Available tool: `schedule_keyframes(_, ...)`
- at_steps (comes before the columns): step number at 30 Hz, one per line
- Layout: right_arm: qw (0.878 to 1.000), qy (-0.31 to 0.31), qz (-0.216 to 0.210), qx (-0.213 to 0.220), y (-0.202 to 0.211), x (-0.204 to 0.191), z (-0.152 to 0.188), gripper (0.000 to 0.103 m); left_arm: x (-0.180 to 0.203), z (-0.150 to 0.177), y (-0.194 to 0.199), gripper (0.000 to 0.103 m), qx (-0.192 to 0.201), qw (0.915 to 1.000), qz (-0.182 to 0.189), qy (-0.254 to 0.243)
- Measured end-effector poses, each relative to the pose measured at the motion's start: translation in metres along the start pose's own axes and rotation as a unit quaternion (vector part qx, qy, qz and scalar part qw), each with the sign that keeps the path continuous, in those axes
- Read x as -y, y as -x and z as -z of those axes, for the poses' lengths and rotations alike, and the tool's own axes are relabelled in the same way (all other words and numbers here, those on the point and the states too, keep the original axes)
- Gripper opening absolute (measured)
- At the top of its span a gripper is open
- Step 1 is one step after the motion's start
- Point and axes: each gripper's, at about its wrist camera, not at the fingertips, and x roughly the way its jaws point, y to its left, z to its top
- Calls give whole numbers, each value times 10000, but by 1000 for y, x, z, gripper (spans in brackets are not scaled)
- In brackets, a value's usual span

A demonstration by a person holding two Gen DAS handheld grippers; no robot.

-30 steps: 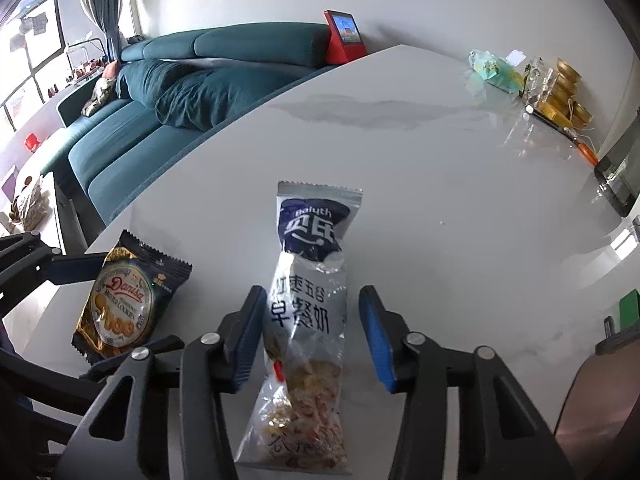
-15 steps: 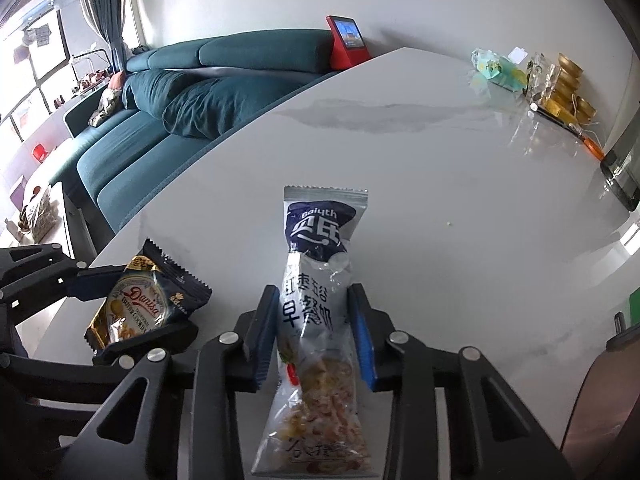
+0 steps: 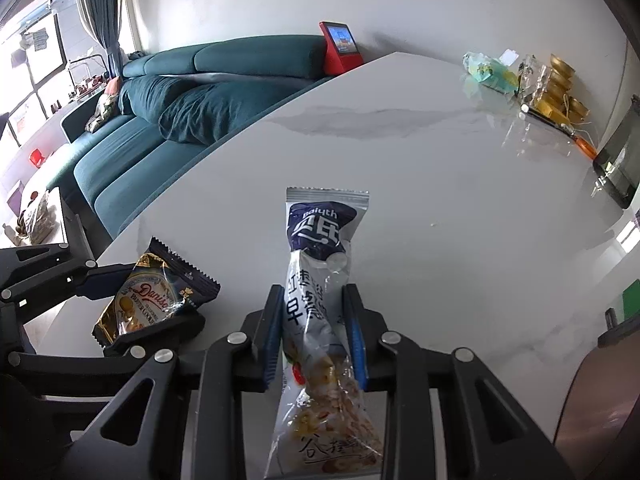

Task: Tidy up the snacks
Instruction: 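Carry the Danisa pack with the left gripper while the right carries the cereal bag to the tray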

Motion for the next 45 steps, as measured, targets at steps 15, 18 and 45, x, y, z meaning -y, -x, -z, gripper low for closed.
schedule_keyframes(15, 9994, -223, 147, 239, 38, 12, 9, 0, 6, 0, 20, 37, 184, 9998, -25, -6)
schedule_keyframes(18, 9992, -271, 137, 262, 50, 15, 14, 0, 9, 3, 26, 37, 206, 9998, -28, -6)
schedule_keyframes(45, 9988, -392, 165, -245, 177, 19, 160, 0, 100, 61, 90, 37, 84, 9914, 647, -1131)
